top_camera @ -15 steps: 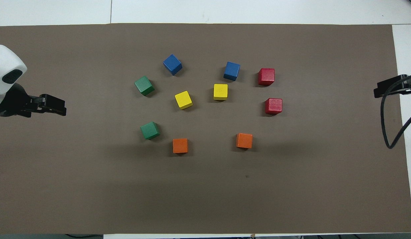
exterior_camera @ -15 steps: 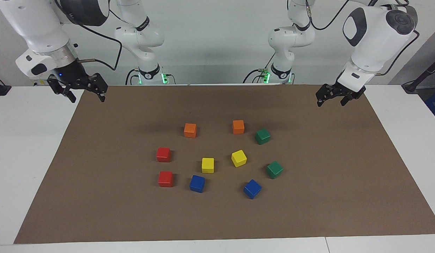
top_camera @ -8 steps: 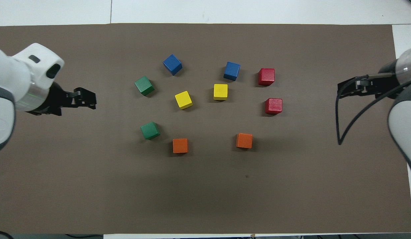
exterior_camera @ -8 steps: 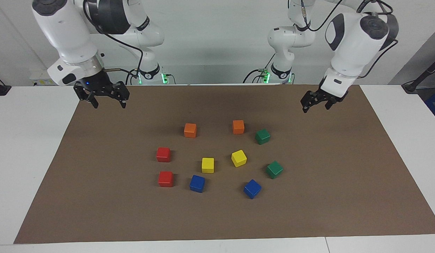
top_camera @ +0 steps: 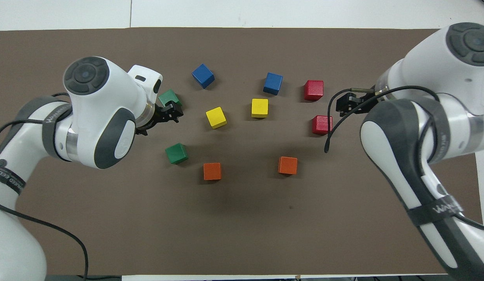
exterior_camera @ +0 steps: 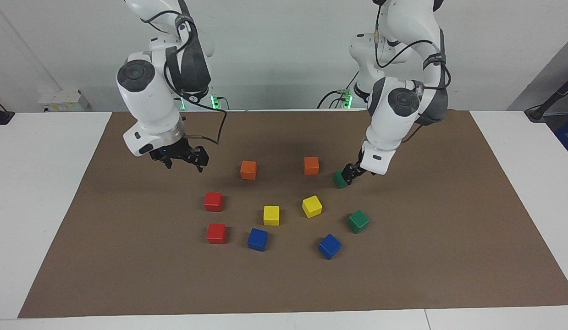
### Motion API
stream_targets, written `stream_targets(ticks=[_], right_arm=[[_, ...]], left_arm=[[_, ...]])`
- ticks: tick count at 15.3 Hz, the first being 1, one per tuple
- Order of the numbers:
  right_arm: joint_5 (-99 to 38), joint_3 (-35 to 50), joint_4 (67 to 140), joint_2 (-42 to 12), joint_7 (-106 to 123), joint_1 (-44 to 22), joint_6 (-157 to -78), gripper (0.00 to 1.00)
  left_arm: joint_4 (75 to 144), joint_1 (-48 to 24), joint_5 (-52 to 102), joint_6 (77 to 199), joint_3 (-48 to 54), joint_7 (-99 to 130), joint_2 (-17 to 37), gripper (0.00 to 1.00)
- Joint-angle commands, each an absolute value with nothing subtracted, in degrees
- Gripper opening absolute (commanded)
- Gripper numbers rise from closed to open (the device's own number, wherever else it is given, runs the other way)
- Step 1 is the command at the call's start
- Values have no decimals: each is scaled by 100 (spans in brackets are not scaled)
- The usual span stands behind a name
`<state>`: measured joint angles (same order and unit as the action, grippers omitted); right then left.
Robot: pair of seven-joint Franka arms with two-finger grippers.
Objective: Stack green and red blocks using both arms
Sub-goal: 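Reach the left gripper to a green cube while the right gripper reaches a red cube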
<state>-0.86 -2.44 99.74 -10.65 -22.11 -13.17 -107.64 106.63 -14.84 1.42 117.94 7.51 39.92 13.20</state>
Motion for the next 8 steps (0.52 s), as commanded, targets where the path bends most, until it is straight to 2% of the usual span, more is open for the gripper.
stream_targets(ticks=[1, 8], right_arm=[[-158, -246, 10493, -1081, -2479, -1450, -11459, 100], [-158, -246, 11373, -1081, -2645, -1581, -12418, 100]], left_arm=[[11319, -1626, 114, 12198, 668, 4218, 1099, 100], [11900, -1758, 114, 12726, 677, 4544, 1072, 100]])
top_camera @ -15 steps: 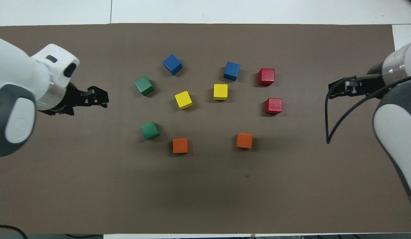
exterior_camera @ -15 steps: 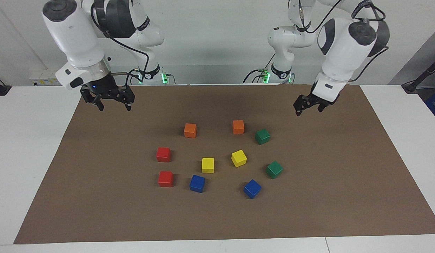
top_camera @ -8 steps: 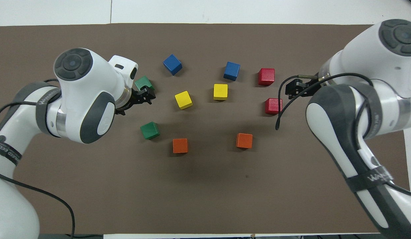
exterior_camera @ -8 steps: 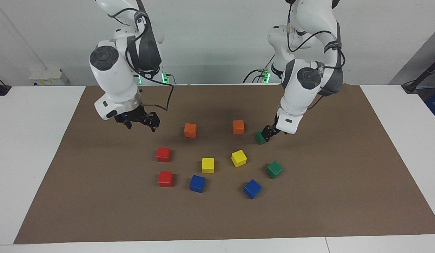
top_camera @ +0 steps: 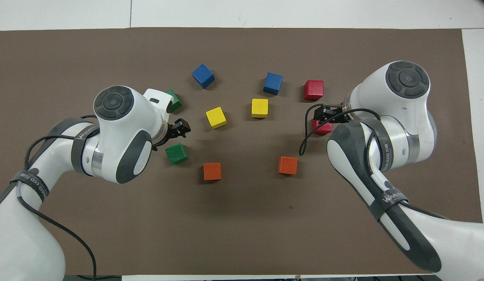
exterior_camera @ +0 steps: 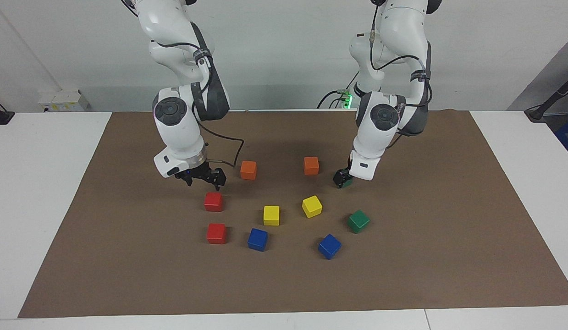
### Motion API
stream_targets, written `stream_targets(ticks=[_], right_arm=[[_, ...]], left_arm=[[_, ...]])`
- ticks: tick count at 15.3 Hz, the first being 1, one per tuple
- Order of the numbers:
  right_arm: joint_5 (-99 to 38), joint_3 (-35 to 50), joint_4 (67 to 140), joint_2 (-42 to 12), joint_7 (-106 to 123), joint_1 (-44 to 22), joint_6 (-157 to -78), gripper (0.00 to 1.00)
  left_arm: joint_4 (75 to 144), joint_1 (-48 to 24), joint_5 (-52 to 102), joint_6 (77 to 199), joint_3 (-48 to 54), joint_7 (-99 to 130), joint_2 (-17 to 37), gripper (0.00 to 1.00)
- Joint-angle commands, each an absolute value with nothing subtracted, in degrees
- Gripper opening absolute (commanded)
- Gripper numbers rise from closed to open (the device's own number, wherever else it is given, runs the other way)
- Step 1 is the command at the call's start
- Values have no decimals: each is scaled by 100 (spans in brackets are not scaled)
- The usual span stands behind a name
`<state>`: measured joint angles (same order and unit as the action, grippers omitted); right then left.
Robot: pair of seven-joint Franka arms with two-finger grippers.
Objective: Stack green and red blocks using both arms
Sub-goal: 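Reach the left gripper to a green cube while the right gripper reaches a red cube, then close the left gripper on the green cube while the right gripper grasps the red cube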
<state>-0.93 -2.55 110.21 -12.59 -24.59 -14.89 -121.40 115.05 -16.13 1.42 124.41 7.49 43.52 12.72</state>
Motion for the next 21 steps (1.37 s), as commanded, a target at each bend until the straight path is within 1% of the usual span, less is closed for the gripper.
stream_targets(ticks=[1, 6, 8, 12, 13, 14, 15, 16, 18, 19, 21], right_arm=[[-158, -246, 11382, -1125, -2646, -1582, -12532, 100], [-44, -246, 11426, -1326, -2611, -1608, -12858, 100], [-18, -255, 11452, -1415, -2584, -1608, -13104, 100], [105, -255, 11505, -1617, -2558, -1591, -13420, 100], [123, -255, 11514, -1643, -2558, -1591, -13456, 100], [123, -255, 11522, -1652, -2566, -1591, -13465, 100], [123, -255, 11522, -1661, -2566, -1591, -13465, 100], [132, -255, 11522, -1679, -2566, -1591, -13474, 100], [132, -255, 11540, -1696, -2558, -1582, -13526, 100], [132, -255, 11575, -1696, -2558, -1582, -13552, 100], [149, -255, 11575, -1705, -2549, -1538, -13562, 100]], left_arm=[[11935, -1801, 114, 12796, 677, 4605, 1098, 100], [12093, -1881, 114, 13042, 677, 4816, 1142, 100], [12216, -1881, 114, 13183, 677, 4816, 1134, 100], [12243, -1907, 114, 13271, 677, 4825, 1169, 100], [12243, -1925, 106, 13263, 668, 4816, 1169, 97], [12252, -1934, 97, 13202, 668, 4808, 1169, 66], [12243, -1951, 62, 13132, 659, 4773, 1169, 20], [12217, -1951, -139, 12966, 659, 4720, 1152, 0], [12182, -1864, -281, 12587, 659, 4283, 1003, 0], [12182, -1768, -281, 12490, 633, 3958, 837, 0], [12068, -1390, -281, 12140, 650, 3465, 712, 0]])
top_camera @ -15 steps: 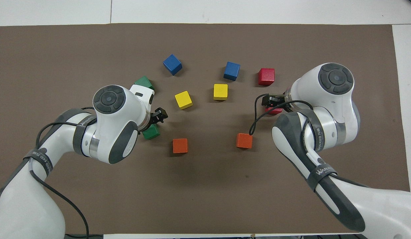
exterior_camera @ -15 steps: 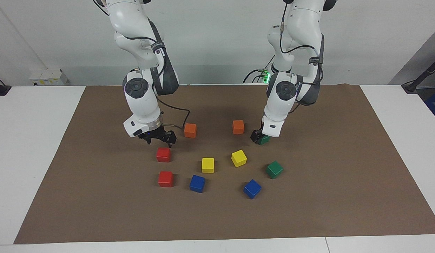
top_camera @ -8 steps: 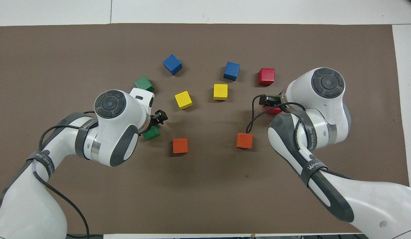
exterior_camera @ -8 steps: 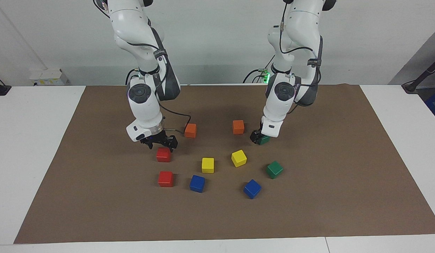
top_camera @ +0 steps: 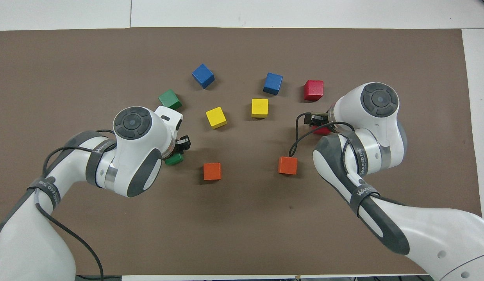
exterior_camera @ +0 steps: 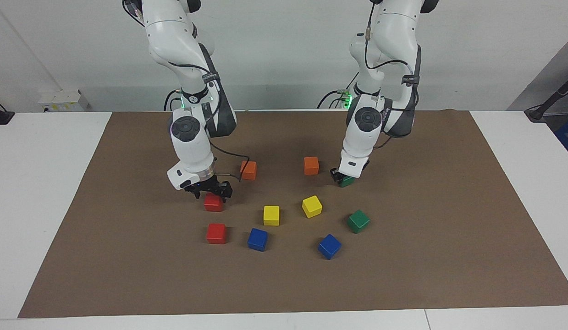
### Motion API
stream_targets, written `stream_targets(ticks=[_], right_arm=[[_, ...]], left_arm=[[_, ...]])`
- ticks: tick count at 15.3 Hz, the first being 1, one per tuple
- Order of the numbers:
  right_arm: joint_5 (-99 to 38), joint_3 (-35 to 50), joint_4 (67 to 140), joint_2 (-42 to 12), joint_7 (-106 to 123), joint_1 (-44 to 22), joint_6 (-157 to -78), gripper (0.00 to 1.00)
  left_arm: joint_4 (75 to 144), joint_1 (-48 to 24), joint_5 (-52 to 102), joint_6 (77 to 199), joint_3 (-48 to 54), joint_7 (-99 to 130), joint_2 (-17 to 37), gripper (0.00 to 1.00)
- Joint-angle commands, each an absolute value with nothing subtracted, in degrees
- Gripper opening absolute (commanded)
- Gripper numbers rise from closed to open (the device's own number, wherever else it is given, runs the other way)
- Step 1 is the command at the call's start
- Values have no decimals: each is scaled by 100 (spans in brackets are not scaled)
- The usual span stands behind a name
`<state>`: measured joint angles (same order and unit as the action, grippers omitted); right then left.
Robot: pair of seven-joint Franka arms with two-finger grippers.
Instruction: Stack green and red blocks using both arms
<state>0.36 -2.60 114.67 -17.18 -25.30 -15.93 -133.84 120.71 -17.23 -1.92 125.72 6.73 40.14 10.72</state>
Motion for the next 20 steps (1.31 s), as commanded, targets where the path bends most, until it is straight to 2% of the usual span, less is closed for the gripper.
stream_targets(ticks=[1, 7, 11, 14, 16, 18, 19, 20], right_arm=[[176, -255, 11575, -1722, -2540, -1521, -13718, 100], [176, -255, 11654, -1767, -2715, -1564, -13887, 100], [176, -255, 11716, -1740, -2804, -1582, -13878, 90], [176, -255, 11716, -1740, -2795, -1582, -13834, 70], [176, -255, 11707, -1740, -2795, -1573, -13799, 43], [176, -255, 11663, -1731, -2751, -1538, -13738, 8], [176, -255, 11637, -1714, -2707, -1521, -13633, 0], [176, -255, 11593, -1688, -2629, -1512, -13484, 0]], left_arm=[[11954, -1171, -273, 11990, 650, 3037, 695, 0], [11769, 394, -246, 12225, 642, 82, 826, 0], [10901, 633, -299, 12366, 624, -194, 1738, 0], [10810, 659, -299, 12602, 615, -193, 1977, 0], [10811, 703, -308, 12665, 615, -220, 2056, 0], [10854, 703, -316, 12709, 615, -220, 2065, 0], [10898, 738, -316, 12735, 615, -228, 2065, 0], [10907, 764, -316, 12744, 615, -220, 2065, 0]])
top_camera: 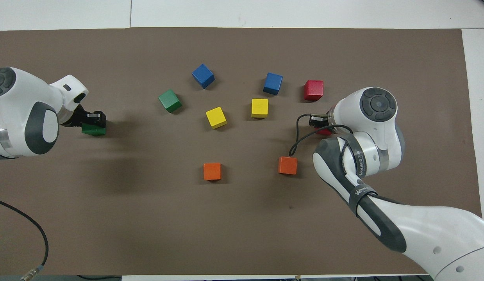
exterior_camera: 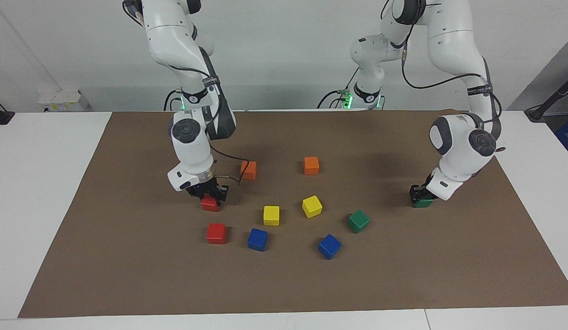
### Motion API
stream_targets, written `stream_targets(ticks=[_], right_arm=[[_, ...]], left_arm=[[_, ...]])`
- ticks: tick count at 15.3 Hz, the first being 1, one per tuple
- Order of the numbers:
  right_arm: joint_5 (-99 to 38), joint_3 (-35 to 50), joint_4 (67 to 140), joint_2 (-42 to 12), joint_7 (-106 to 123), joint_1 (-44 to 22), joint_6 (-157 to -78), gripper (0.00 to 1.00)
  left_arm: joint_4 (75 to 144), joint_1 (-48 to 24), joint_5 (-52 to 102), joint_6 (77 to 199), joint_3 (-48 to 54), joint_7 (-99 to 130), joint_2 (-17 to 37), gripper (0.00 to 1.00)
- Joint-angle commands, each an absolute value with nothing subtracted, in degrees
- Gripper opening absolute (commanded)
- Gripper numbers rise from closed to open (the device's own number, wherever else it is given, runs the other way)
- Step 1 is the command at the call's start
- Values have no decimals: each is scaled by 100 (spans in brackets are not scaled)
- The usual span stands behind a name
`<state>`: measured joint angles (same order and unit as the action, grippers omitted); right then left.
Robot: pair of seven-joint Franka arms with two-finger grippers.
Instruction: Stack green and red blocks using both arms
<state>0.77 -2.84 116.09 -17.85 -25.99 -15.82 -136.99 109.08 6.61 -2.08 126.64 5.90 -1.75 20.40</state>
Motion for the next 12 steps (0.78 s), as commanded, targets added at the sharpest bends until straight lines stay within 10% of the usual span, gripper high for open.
stream_targets(ticks=[1, 2, 3, 12], right_arm=[[176, -264, 11558, -1592, -2463, -1494, -13291, 0], [176, -264, 11558, -1495, -2139, -1398, -13141, 0], [176, -264, 11558, -1407, -1779, -1250, -13070, 0], [167, -255, 11645, -1345, -791, -405, -13166, 0]], left_arm=[[10916, 765, -308, 12753, 615, -220, 2065, 0], [10968, 773, -308, 12770, 615, -211, 2057, 33], [11038, 782, -308, 12866, 615, -167, 2039, 99], [9625, 126, -229, 11821, 615, 1787, 2294, 100]])
